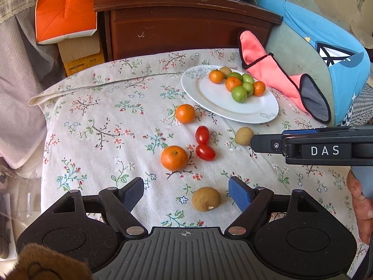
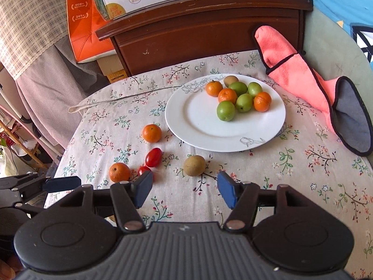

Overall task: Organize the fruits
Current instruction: 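Move both grippers back toward the tan fruits on the sheet, then grasp a tan round fruit with the left gripper while the right grasps another, then lower both tan fruits onto the plate and open both grippers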

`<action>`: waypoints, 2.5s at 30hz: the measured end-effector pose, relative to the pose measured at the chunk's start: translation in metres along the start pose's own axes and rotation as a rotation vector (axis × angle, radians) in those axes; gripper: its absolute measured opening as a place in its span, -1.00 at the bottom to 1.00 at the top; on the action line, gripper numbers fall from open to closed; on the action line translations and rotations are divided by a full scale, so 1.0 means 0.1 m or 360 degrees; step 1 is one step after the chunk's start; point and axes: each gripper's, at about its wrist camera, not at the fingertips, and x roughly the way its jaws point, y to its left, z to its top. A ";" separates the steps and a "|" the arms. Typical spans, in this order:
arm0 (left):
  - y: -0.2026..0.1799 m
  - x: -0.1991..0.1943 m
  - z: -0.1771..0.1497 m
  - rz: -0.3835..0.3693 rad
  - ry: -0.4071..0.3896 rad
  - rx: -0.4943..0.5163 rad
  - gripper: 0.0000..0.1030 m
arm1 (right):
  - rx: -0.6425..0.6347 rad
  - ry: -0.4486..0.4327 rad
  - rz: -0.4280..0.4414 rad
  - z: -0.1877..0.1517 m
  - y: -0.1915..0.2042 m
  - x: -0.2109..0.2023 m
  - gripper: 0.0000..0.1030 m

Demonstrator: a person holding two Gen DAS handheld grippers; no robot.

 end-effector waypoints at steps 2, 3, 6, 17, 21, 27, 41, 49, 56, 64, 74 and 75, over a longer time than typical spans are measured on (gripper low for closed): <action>0.00 0.02 -0.05 -0.0001 0.0023 -0.0008 0.58 | -0.0026 0.0008 -0.0017 -0.01 0.02 0.03 0.22; -0.01 0.04 -0.06 -0.0004 0.0034 -0.0011 0.58 | -0.0033 0.0016 -0.0020 -0.02 0.02 0.06 0.22; -0.02 0.06 -0.08 -0.0002 0.0045 -0.0008 0.58 | -0.0033 0.0036 -0.0021 -0.03 0.01 0.12 0.22; -0.08 0.15 -0.13 0.0044 0.0069 0.0025 0.58 | -0.0096 0.0007 -0.0060 0.03 0.04 0.30 0.21; -0.12 0.16 -0.15 0.0051 0.0059 0.0057 0.56 | -0.0115 0.0017 -0.0067 0.03 0.04 0.36 0.20; -0.17 0.18 -0.17 0.0050 0.0052 0.0071 0.37 | -0.0137 0.0022 -0.0095 0.02 0.05 0.42 0.08; -0.17 0.16 -0.19 -0.0025 0.0009 0.0049 -0.39 | -0.0175 0.0011 -0.0124 0.00 0.06 0.51 -0.46; -0.12 0.14 -0.17 -0.0023 -0.0011 -0.0004 -0.48 | -0.0245 -0.0007 -0.0103 0.02 0.15 0.44 -0.47; -0.05 0.09 -0.10 -0.0002 -0.0059 -0.0047 -0.48 | -0.0277 -0.0048 -0.0047 0.05 0.24 0.20 -0.47; 0.03 -0.04 0.11 0.0020 -0.0188 -0.0082 -0.48 | -0.0340 -0.0091 0.0027 0.05 0.22 -0.17 -0.47; 0.06 -0.02 0.45 -0.0025 -0.0279 -0.0124 -0.48 | -0.0247 -0.0199 -0.0011 0.19 0.13 -0.22 -0.47; 0.06 -0.01 0.47 -0.0030 -0.0280 -0.0122 -0.48 | -0.0249 -0.0205 -0.0019 0.19 0.13 -0.22 -0.47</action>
